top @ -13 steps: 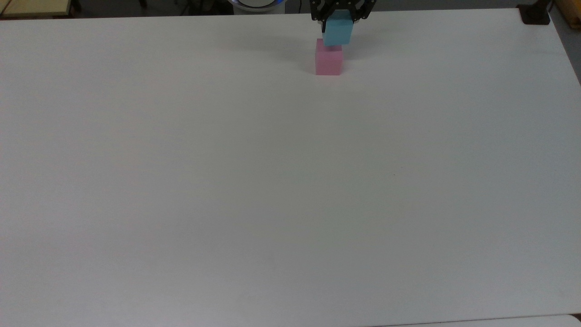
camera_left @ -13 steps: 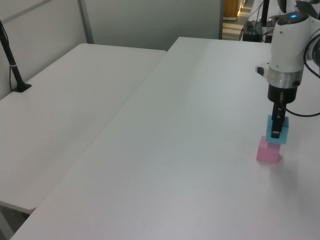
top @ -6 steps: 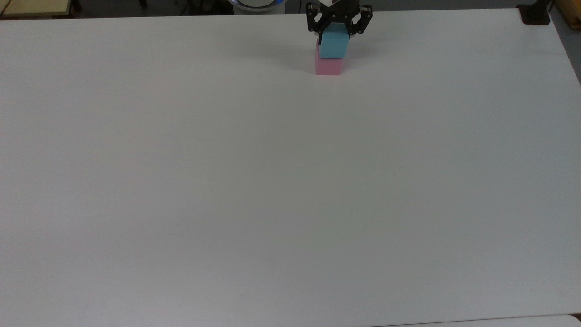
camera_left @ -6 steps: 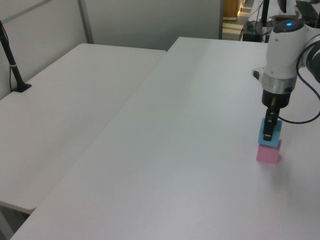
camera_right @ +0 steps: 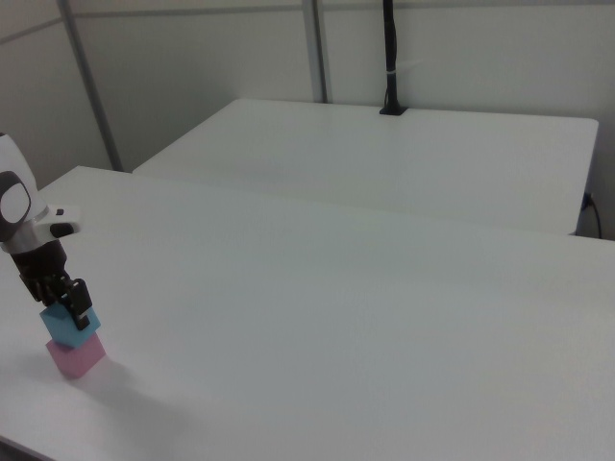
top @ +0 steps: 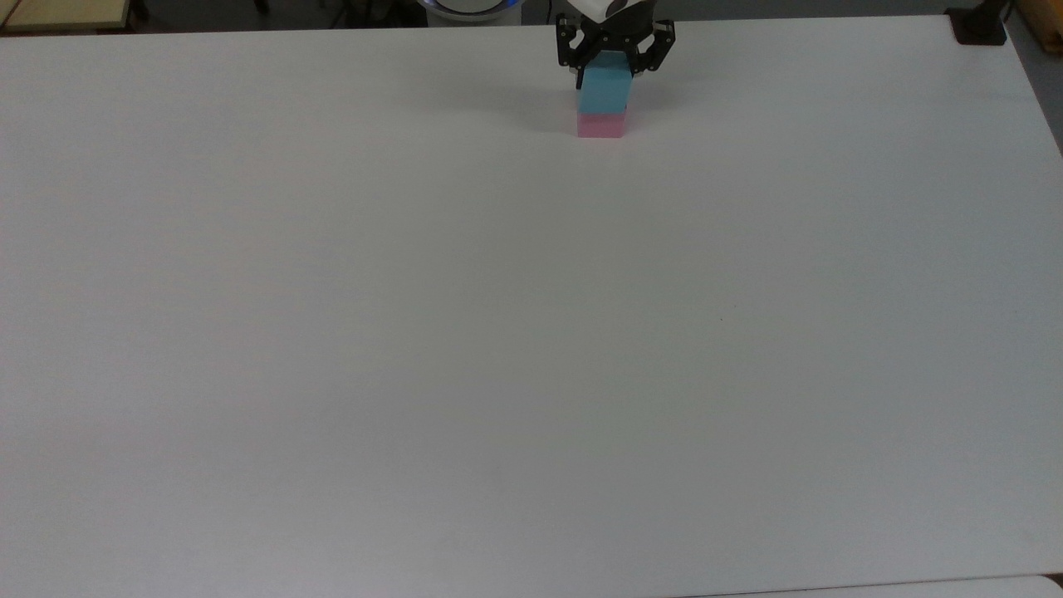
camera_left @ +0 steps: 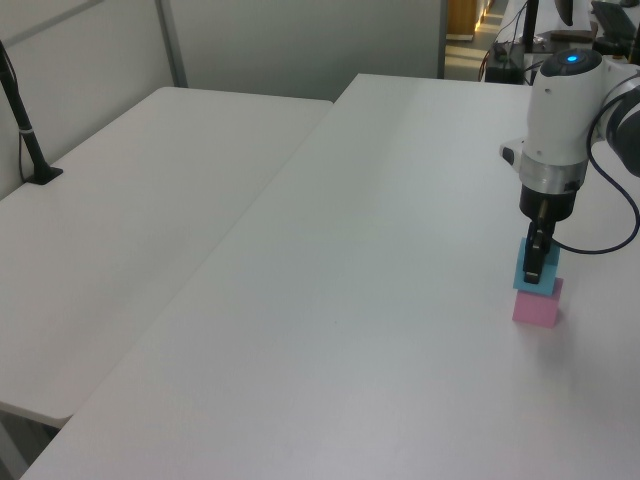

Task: Put blue cube on pink cube
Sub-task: 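Lower the light-blue cube onto the pink cube and open the gripper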

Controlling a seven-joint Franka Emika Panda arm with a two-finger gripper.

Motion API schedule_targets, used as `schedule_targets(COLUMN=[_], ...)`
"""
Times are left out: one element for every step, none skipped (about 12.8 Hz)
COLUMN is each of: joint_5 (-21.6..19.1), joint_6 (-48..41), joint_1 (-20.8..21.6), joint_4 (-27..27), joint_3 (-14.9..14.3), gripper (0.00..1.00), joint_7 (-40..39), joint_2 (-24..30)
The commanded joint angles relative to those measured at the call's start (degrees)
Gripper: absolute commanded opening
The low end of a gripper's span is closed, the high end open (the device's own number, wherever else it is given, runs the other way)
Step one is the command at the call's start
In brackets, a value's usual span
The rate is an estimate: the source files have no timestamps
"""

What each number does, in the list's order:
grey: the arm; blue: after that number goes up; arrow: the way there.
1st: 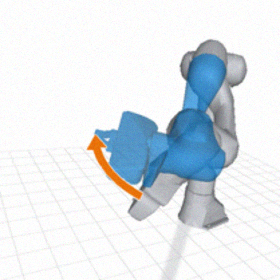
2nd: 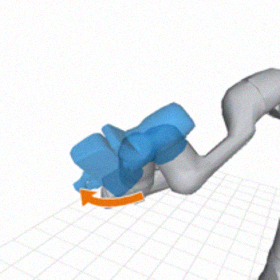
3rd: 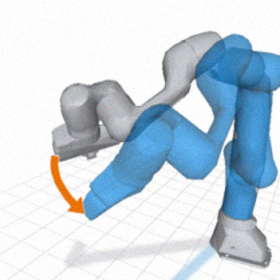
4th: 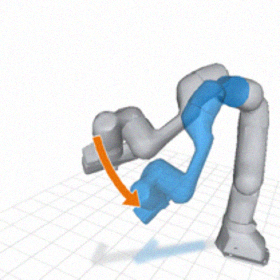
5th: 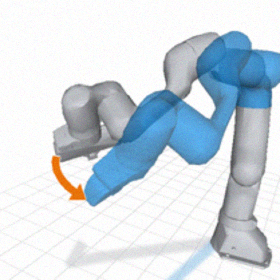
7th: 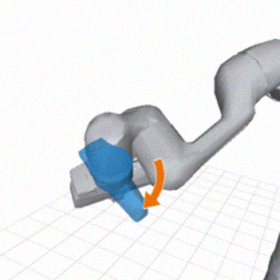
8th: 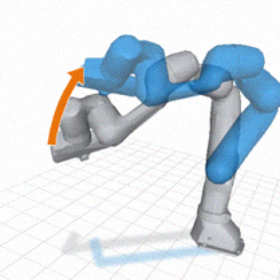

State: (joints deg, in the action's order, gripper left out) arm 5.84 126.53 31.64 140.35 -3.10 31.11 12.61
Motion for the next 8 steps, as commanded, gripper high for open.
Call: schedule_targets(joint_5=[0.9,0.9,0.9,0.9,0.7,0.6,0.5,0.5], joint_6=[-0.6,-0.8,-1.3,-1.6,-1.8,-1.8,-2.1,-2.3], joint_1=[0.7,0.9,1.0,1.0,1.0,1.0,1.0,1.0], joint_4=[0.5,0.5,0.5,0.5,0.4,0.4,0.4,0.4], joint_3=[-0.2,-0.2,-0.2,-0.2,-0.1,-0.2,-0.2,-0.1], gripper=[0.48,0.48,0.48,0.48,0.48,0.48,0.48,0.64], joint_7=[2.5,3.4,4.0,4.0,4.0,4.0,4.0,4.0], joint_2=[1.0,1.0,1.1,1.1,1.2,1.2,1.2,1.2])
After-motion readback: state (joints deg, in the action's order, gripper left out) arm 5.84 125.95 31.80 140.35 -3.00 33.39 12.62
